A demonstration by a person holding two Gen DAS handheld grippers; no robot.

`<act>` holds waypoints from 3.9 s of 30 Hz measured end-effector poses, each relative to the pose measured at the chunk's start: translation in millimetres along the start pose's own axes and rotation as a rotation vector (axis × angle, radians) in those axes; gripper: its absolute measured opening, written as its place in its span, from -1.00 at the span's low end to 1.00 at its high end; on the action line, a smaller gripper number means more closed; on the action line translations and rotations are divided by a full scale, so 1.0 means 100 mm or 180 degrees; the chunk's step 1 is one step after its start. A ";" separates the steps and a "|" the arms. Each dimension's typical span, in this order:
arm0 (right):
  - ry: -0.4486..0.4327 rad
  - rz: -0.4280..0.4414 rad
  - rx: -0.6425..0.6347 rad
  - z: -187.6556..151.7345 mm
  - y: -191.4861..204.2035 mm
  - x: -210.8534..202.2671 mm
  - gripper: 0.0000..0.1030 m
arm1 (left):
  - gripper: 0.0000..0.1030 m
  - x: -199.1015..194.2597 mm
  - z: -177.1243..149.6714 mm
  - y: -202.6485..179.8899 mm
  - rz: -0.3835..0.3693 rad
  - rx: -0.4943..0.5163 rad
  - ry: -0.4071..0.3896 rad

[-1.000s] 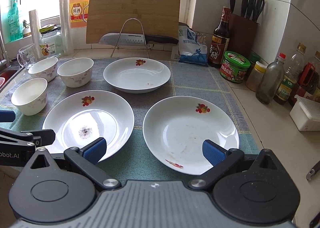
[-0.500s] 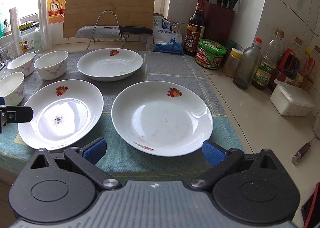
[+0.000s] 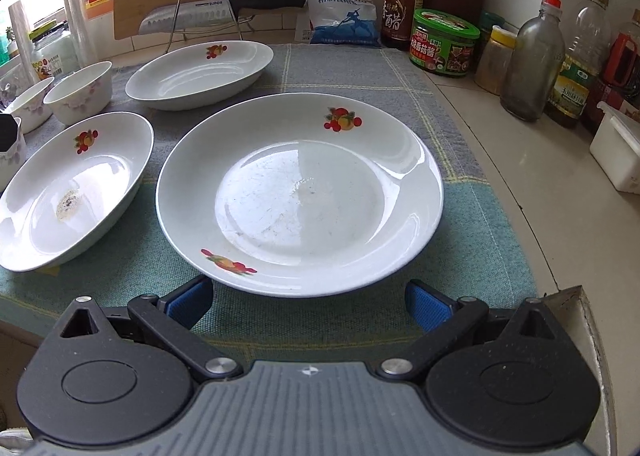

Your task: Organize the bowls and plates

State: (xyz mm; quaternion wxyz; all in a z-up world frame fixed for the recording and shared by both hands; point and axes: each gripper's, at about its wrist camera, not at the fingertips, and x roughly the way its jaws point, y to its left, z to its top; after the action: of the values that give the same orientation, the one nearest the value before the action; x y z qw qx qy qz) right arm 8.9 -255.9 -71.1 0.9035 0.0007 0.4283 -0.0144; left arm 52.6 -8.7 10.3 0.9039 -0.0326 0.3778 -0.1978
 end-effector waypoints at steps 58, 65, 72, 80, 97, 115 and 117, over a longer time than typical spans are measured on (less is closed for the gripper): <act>-0.0478 0.0880 -0.1012 0.00 -0.44 0.14 1.00 | 0.29 1.80 0.79 -1.12 -0.0699 0.1752 0.1269; -0.0522 0.0918 -0.1047 0.00 -0.45 0.14 1.00 | 0.18 1.98 0.83 -1.09 -0.0815 0.1678 0.1544; -0.0502 0.0948 -0.1065 0.02 -0.46 0.16 1.00 | 0.17 2.06 0.87 -1.12 -0.0892 0.1776 0.1662; -0.0443 0.0885 -0.1040 0.04 -0.42 0.15 1.00 | 0.17 2.07 0.86 -1.15 -0.0945 0.1935 0.1680; -0.0419 0.0773 -0.1194 0.43 -0.64 0.23 1.00 | 0.17 2.26 1.23 -1.28 -0.1049 0.1814 0.1450; -0.0404 0.0792 -0.1212 0.89 -1.12 0.71 1.00 | 0.17 2.87 1.54 -1.49 -0.0982 0.1783 0.1331; -0.0388 0.0799 -0.1202 0.91 -1.14 0.76 1.00 | 0.17 2.93 1.54 -1.49 -0.0981 0.1777 0.1344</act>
State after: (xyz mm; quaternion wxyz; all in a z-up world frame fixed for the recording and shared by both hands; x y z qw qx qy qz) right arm 124.8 -373.0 -70.9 0.9065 -0.1159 0.3647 0.1784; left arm 296.5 -271.6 -45.0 0.7399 0.2000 0.4779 -0.4290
